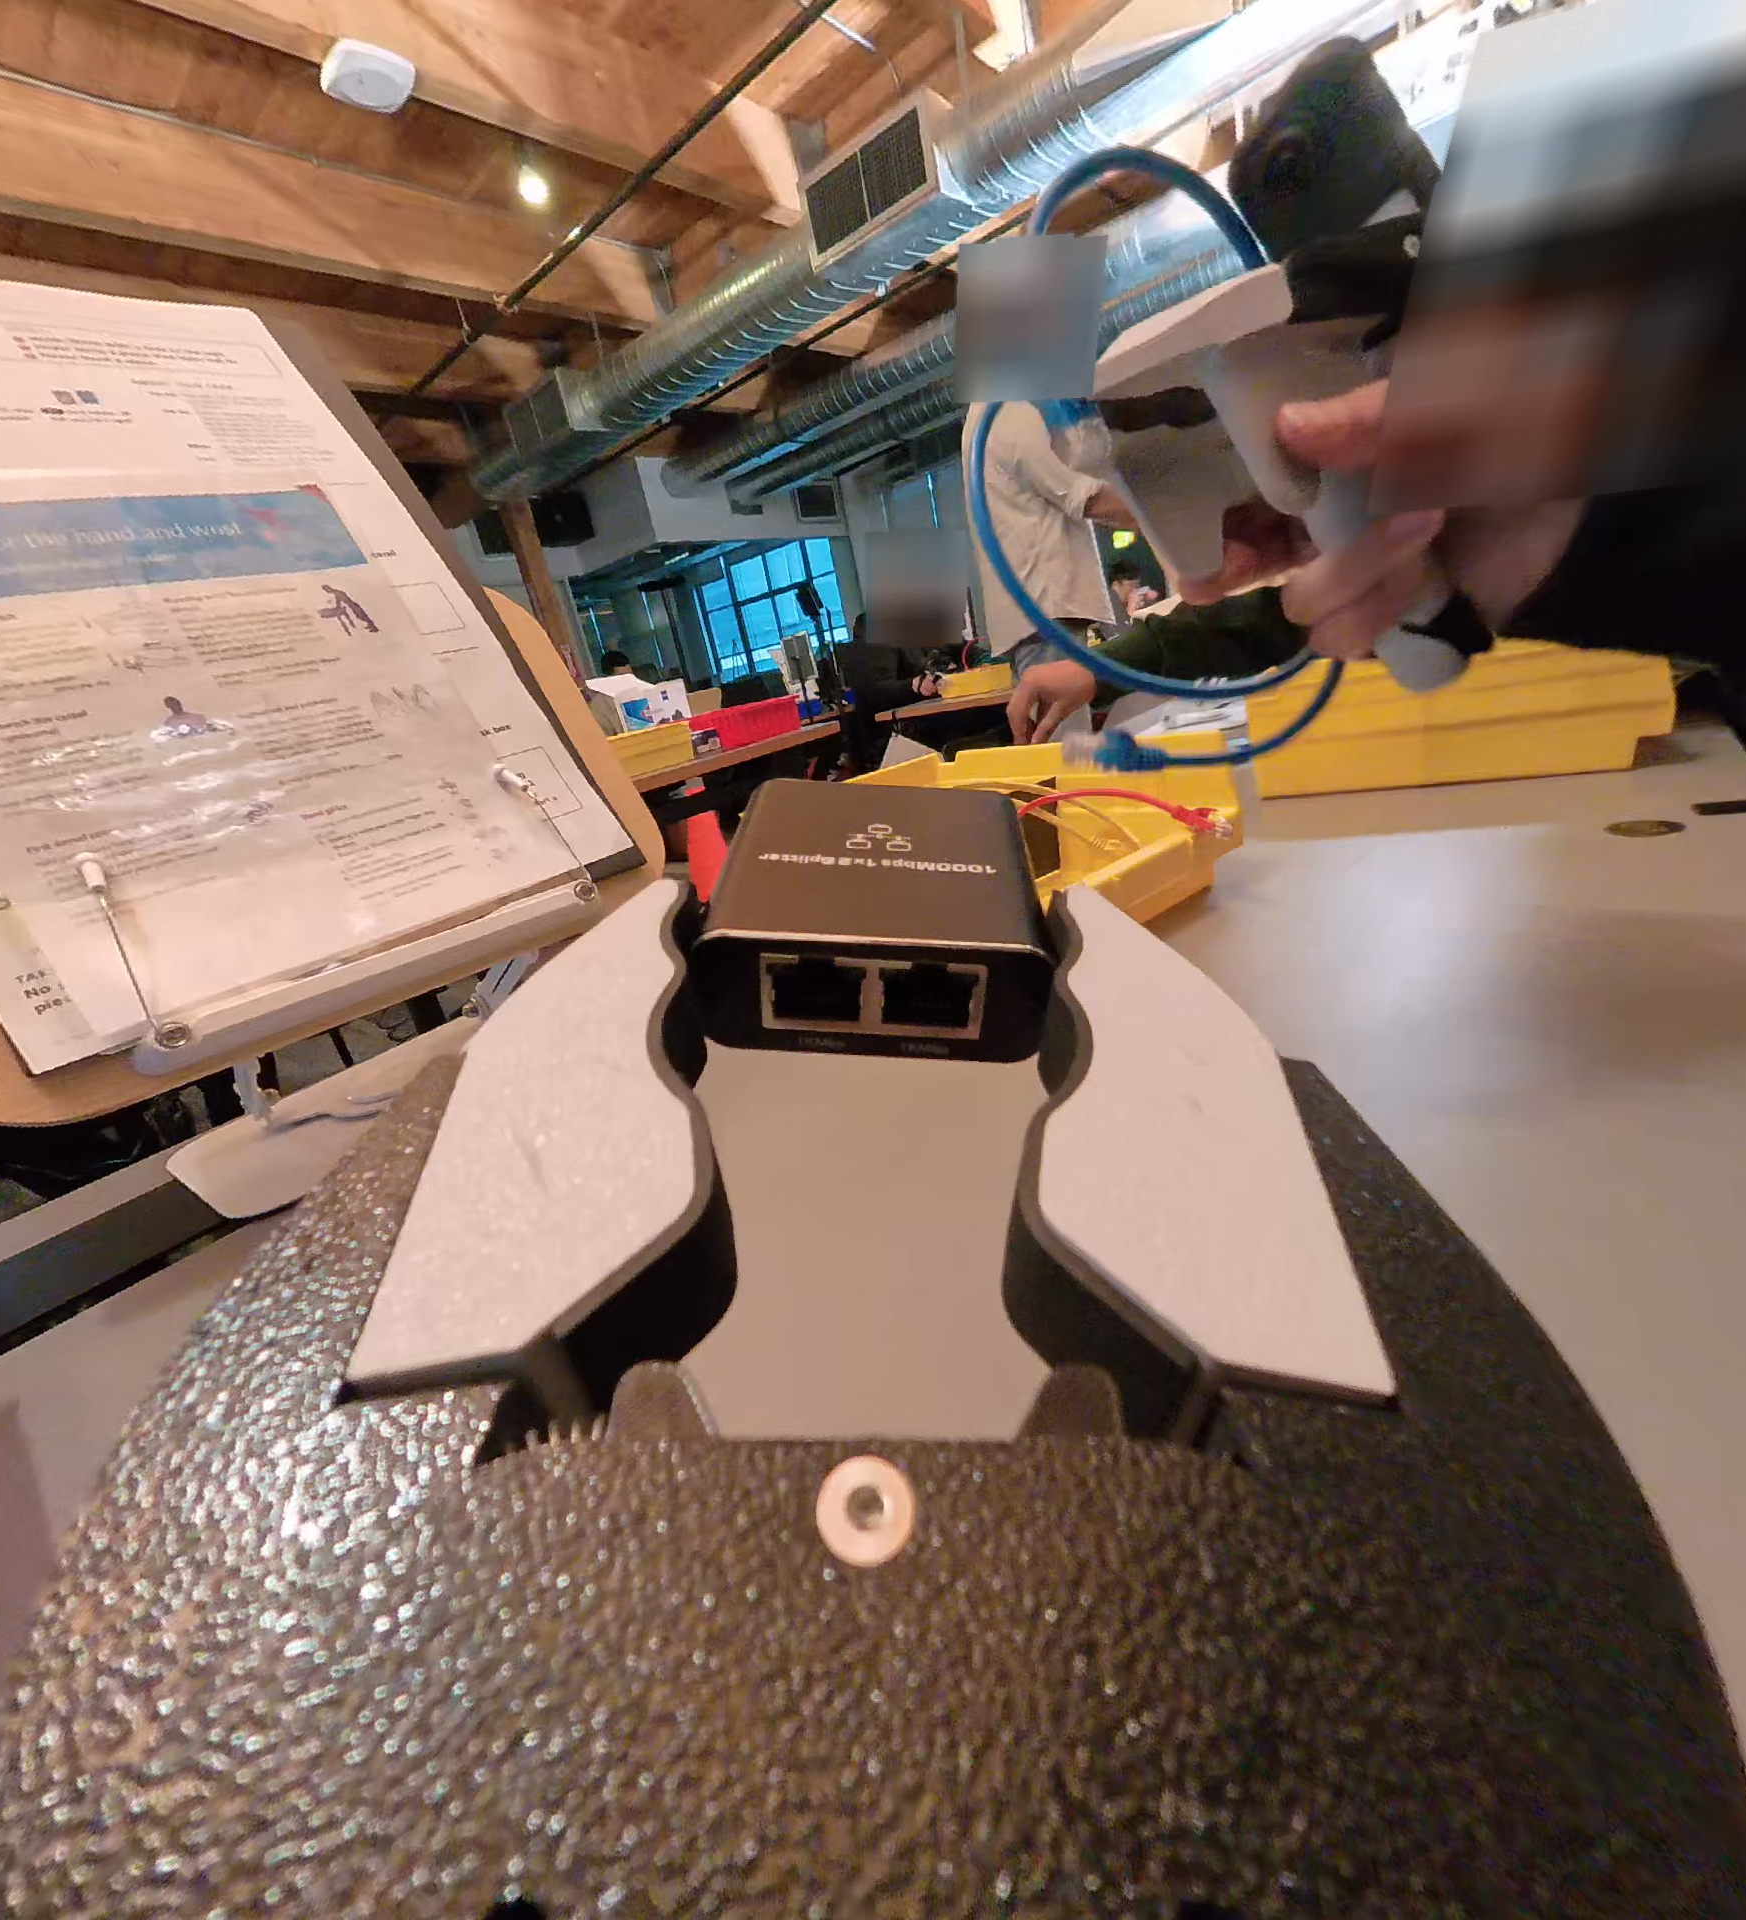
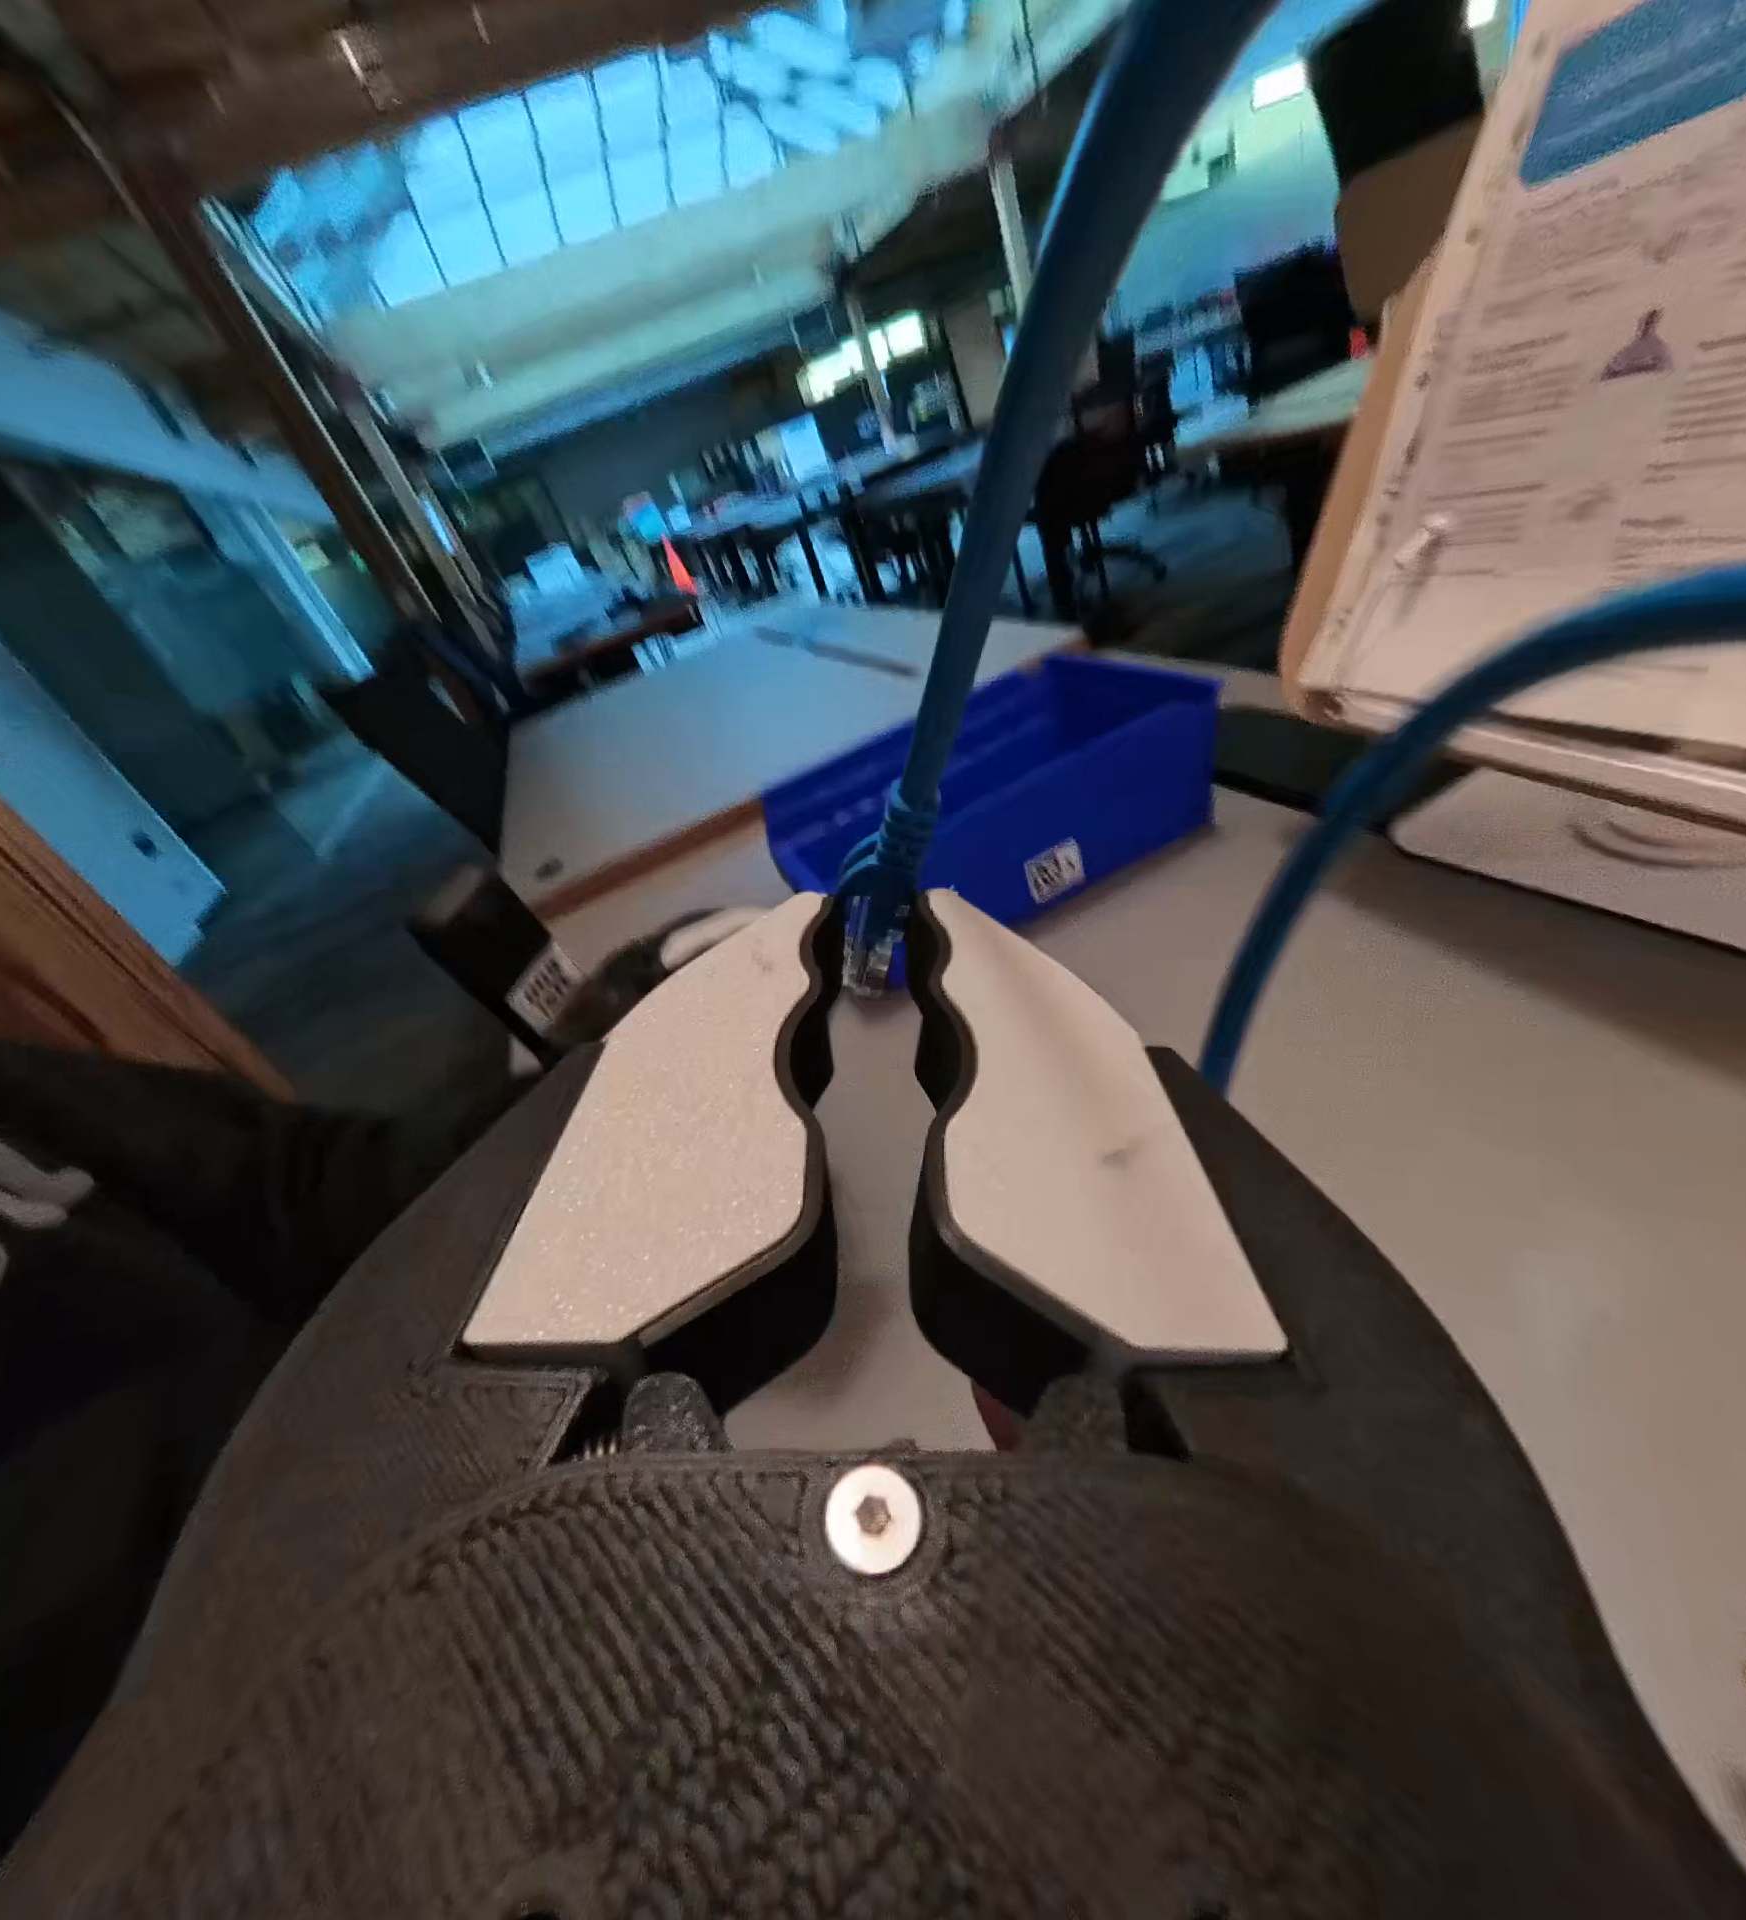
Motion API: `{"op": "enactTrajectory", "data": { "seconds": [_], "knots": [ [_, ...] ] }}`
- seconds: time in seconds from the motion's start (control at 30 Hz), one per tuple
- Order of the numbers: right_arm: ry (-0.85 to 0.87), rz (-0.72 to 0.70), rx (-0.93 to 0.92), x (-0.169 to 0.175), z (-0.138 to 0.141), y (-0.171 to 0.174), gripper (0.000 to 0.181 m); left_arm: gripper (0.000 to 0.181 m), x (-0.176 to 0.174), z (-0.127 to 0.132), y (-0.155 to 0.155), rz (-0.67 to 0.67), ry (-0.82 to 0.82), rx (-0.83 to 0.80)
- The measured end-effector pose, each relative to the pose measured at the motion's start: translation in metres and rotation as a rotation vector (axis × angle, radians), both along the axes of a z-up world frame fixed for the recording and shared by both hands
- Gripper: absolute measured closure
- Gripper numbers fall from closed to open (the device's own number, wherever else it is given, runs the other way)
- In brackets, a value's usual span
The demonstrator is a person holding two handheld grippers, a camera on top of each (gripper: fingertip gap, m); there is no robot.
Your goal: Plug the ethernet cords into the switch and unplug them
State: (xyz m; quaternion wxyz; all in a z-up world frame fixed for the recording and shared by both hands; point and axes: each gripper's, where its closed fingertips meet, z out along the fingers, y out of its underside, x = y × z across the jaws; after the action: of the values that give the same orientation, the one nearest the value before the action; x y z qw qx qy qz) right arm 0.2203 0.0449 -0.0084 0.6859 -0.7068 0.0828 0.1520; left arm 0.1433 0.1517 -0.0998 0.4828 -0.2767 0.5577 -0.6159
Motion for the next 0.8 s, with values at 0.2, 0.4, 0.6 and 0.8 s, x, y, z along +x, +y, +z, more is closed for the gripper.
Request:
{"op": "enactTrajectory", "data": {
  "seconds": [0.2, 0.4, 0.6, 0.8],
  "knots": [
    [-0.063, 0.021, -0.261, 0.060, -0.001, -0.045, 0.169, 0.119, 0.002, -0.003, 0.003, -0.005, 0.018, -0.026],
    [0.104, 0.019, -0.624, 0.124, -0.081, -0.079, 0.168, 0.119, 0.003, -0.005, 0.002, -0.017, 0.031, -0.034],
    [0.239, -0.126, -0.845, 0.170, -0.145, -0.098, 0.168, 0.119, 0.003, -0.008, 0.000, -0.024, 0.040, -0.030],
    [0.106, -0.196, -1.098, 0.193, -0.179, -0.109, 0.167, 0.119, 0.003, -0.009, 0.001, -0.030, 0.044, -0.041]
  ]
}}
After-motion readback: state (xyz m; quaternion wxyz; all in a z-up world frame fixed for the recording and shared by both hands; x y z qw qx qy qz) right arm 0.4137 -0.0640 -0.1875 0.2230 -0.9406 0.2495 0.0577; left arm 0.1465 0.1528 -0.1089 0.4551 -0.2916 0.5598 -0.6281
